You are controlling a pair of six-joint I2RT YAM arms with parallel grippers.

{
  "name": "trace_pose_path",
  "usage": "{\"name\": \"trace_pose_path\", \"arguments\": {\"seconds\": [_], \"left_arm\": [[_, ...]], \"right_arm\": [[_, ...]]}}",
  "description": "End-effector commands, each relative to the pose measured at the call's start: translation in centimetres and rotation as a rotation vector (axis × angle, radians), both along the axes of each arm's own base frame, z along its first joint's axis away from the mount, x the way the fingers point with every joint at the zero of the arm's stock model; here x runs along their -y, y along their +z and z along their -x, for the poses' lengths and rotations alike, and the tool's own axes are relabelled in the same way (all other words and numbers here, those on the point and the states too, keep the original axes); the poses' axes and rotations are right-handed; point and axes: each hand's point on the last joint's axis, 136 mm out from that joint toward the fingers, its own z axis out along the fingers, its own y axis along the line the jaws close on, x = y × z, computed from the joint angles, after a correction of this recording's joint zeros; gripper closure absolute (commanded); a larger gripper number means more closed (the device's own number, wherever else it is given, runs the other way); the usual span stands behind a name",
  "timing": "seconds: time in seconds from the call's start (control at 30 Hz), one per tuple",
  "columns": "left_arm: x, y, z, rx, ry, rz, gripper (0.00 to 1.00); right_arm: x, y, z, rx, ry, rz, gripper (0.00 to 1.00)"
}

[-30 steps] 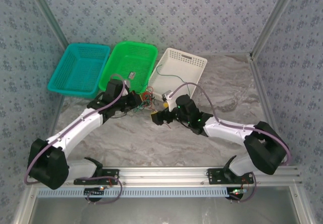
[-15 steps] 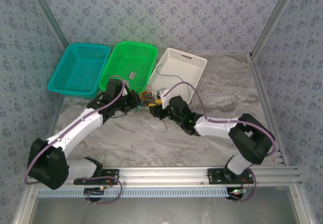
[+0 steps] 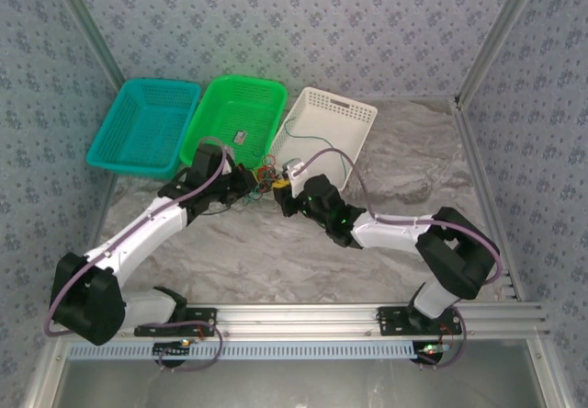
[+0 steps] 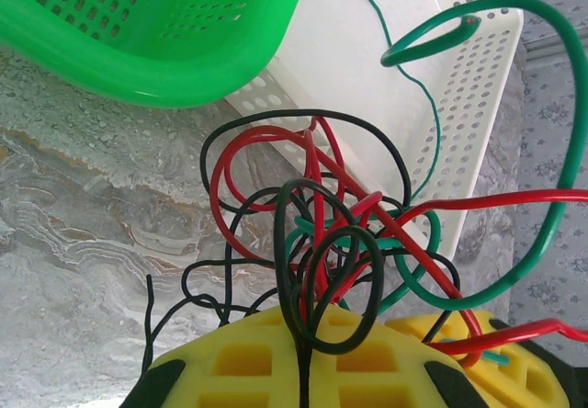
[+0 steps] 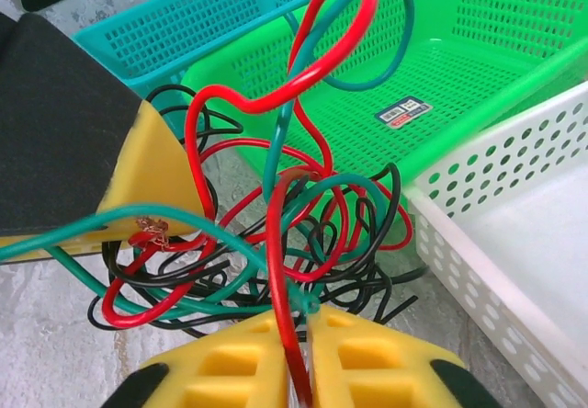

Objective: Untangle the cables

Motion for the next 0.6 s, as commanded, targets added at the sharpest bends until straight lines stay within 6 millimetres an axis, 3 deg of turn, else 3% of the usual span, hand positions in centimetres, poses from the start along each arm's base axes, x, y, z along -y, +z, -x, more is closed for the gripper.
{"name": "trace_pose_path", "arguments": {"seconds": [0.0,0.33,0.47,0.57], "left_arm": [[-0.6,0.7,-0.2,0.028,0.028,0.015,1.0],[-1.2,-0.2,0.0,0.022,0.011,-0.039,0.99],[-0.9,-0.4,0.3,0.022,-0.027,-0.049,0.98],[-0.4,-0.5,0.7,0.027,-0.079,-0.049,0.98]], "right_arm": [[0.7,1.1,-0.1,0.041,-0.019,0.055,0.97],[3.8,1.3,0.3,0.107,0.024,0.315,1.0],[5.6,2.3,-1.2,0.141,-0.088,0.375,1.0],[6.9,3.4,-2.4,0.088,-0.158,0.271,1.0]]}}
